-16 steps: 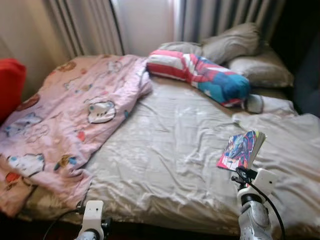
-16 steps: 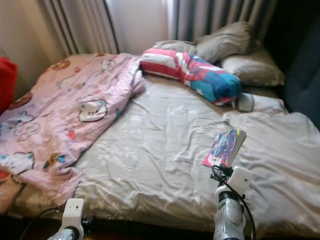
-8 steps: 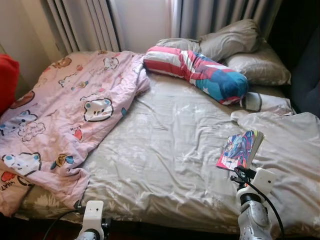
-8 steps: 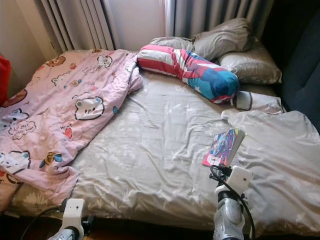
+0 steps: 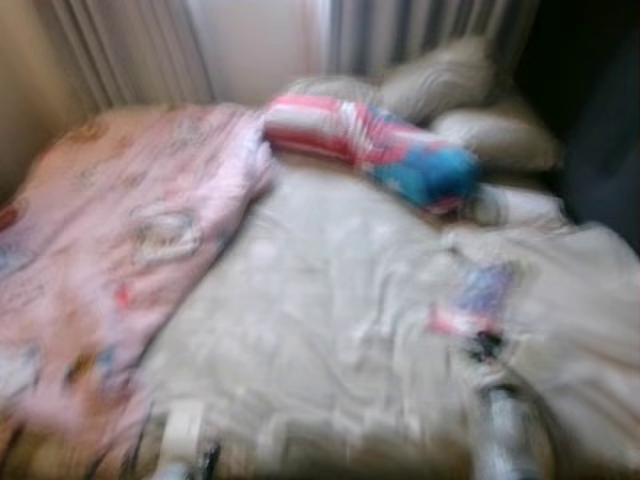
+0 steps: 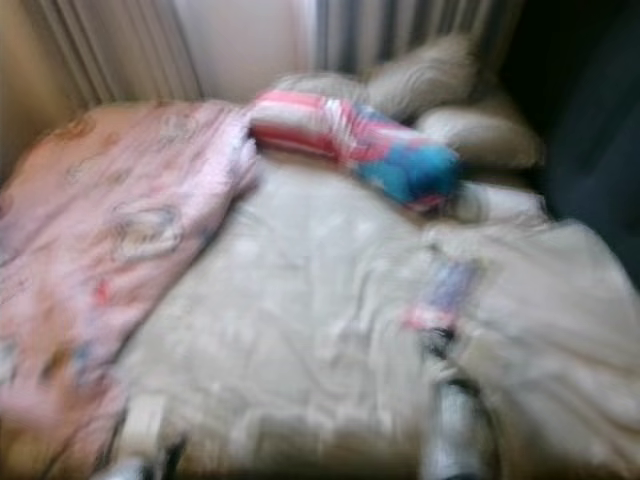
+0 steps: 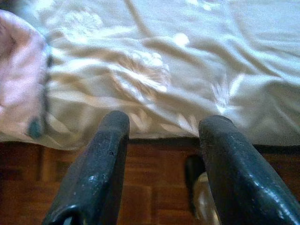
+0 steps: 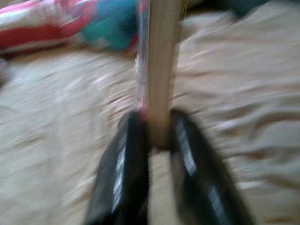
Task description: Clean up the room
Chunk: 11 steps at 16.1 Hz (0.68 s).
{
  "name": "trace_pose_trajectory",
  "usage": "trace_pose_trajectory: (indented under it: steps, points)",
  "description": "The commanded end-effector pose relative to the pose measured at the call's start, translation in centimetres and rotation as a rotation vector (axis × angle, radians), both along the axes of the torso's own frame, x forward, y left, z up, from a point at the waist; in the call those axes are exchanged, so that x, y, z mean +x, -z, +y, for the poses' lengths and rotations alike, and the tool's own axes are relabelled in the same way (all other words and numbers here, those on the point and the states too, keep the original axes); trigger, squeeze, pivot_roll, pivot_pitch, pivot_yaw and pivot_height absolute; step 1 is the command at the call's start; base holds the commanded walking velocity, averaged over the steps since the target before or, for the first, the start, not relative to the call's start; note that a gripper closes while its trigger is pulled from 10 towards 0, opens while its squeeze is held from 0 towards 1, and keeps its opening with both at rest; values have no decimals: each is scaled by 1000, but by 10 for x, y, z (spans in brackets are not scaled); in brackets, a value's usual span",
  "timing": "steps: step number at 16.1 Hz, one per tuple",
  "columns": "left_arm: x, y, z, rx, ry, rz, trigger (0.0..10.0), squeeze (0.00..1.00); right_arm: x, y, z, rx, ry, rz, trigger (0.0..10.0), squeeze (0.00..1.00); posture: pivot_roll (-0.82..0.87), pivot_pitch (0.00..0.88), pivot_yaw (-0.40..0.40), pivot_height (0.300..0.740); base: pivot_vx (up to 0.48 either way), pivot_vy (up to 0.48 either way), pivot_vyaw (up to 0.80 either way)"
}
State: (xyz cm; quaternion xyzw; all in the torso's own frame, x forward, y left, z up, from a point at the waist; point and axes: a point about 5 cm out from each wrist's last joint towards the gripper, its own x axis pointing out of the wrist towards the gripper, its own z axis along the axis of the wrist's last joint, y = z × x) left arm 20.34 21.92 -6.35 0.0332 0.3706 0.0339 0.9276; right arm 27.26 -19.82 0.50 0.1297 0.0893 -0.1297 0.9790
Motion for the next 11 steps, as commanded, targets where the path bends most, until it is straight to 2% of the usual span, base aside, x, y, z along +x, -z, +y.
trace_pose_trajectory:
  steps: [1, 5, 7, 10, 11]
  points:
    - [3, -1, -3, 1, 7, -7, 10000, 0, 3, -7, -9, -25, 16, -36, 10000, 0, -26, 50, 31, 740, 0, 0, 0]
    - [2, -1, -3, -3, 8, -5, 10000, 0, 4, -7, -10, -12, 25, -37, 10000, 0, -26, 53, 32, 740, 0, 0, 0]
    - [2, 0, -3, -2, 12, -3, 10000, 0, 4, -7, -11, 47, 56, -42, 10000, 0, -29, 58, 35, 740, 0, 0, 0]
    - [0, 0, -2, -1, 17, -2, 10000, 0, 4, -3, -17, 158, 122, -27, 10000, 0, -23, 66, 39, 740, 0, 0, 0]
    - [-1, 0, -2, 1, 19, -1, 10000, 0, 6, -3, -22, 289, 195, -54, 10000, 0, -21, 71, 44, 740, 0, 0, 0]
